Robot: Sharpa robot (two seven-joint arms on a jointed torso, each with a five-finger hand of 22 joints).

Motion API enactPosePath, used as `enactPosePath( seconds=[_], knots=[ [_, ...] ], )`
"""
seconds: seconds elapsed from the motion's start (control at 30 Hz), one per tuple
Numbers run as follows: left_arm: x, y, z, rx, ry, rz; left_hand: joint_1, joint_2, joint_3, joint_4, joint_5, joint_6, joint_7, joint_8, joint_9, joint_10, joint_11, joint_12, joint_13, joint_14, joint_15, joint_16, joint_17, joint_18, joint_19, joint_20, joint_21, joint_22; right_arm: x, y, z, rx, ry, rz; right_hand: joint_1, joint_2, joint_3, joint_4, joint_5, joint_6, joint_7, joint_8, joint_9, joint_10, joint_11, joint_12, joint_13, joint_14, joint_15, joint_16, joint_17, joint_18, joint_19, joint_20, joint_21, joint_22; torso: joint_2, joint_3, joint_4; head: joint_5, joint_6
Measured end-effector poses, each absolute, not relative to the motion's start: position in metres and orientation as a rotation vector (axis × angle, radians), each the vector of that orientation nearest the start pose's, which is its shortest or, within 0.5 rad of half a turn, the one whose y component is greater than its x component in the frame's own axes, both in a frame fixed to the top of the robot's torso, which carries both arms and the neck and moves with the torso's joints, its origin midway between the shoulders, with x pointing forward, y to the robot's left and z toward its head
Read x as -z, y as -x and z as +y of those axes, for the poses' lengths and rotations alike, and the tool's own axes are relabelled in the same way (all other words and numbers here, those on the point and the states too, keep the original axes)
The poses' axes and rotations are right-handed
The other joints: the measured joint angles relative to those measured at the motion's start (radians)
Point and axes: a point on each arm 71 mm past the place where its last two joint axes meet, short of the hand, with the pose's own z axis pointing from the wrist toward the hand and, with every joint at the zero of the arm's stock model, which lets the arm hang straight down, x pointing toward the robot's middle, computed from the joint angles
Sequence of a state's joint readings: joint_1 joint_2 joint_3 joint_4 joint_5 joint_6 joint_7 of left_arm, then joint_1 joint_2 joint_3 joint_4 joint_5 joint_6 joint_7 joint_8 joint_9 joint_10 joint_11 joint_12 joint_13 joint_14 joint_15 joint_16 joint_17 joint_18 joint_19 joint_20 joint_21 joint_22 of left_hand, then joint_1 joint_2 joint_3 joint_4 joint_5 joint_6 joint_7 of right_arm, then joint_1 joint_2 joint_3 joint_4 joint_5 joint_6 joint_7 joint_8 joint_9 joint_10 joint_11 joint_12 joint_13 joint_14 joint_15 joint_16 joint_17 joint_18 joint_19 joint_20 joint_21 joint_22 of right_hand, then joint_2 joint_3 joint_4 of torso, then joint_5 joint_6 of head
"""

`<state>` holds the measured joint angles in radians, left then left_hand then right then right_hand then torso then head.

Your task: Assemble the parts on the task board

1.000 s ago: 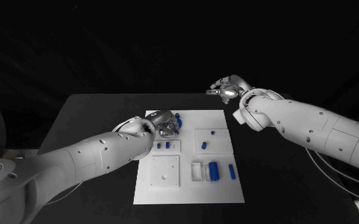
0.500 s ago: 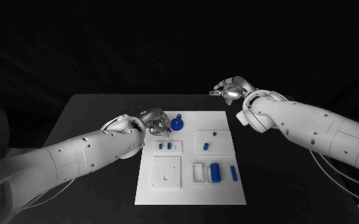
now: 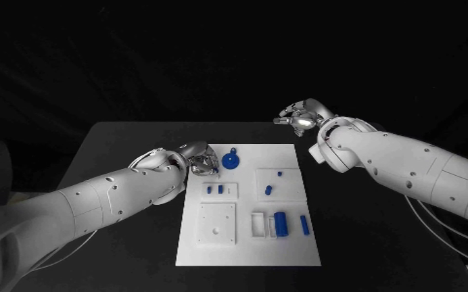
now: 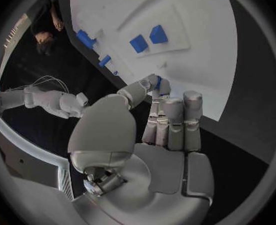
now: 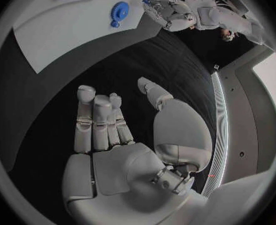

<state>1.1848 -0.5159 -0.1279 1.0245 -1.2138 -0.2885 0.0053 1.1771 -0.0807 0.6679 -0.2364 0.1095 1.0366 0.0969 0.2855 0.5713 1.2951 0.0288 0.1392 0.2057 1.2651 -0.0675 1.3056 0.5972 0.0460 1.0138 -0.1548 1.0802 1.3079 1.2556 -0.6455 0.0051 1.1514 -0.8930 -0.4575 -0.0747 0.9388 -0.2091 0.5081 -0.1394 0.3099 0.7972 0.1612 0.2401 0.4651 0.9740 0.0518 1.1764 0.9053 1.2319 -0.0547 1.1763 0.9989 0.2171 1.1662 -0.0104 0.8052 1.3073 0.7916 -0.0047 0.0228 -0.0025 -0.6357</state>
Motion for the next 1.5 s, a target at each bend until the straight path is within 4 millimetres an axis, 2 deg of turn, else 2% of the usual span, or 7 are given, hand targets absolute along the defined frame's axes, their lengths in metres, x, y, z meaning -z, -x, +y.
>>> enactPosePath(
  seconds=[0.57,1.5],
  knots=[
    [0.259,-0.551,0.175,0.625,0.015,1.839,-0.001,-0.001,0.000,0.000,-0.001,-0.001,0.001,0.002,0.000,0.002,0.002,0.000,0.000,0.005,-0.002,0.000,-0.001,0.000,0.001,0.002,0.000,0.000,0.161,-0.568,-0.227,-0.731,-0.526,1.539,0.000,0.000,0.000,0.000,0.000,0.000,-0.001,0.000,-0.001,0.000,0.000,0.000,-0.001,0.000,0.000,0.000,0.000,0.000,0.000,0.000,0.000,0.000,0.000,0.0019,-0.0013,-0.001,-0.005],
    [0.264,-0.550,0.170,0.614,-0.009,1.852,0.000,0.004,0.001,-0.004,0.002,0.001,-0.001,0.000,0.000,0.003,0.004,-0.005,0.003,0.003,-0.004,0.000,-0.002,0.000,0.001,-0.002,0.000,-0.001,0.161,-0.568,-0.227,-0.731,-0.526,1.539,0.000,0.000,0.000,0.000,0.000,-0.002,-0.002,0.000,-0.001,0.000,0.000,-0.001,-0.003,0.000,0.000,0.000,0.000,0.000,0.000,0.000,0.000,0.000,0.000,0.0013,-0.0011,-0.004,-0.008]
  ],
)
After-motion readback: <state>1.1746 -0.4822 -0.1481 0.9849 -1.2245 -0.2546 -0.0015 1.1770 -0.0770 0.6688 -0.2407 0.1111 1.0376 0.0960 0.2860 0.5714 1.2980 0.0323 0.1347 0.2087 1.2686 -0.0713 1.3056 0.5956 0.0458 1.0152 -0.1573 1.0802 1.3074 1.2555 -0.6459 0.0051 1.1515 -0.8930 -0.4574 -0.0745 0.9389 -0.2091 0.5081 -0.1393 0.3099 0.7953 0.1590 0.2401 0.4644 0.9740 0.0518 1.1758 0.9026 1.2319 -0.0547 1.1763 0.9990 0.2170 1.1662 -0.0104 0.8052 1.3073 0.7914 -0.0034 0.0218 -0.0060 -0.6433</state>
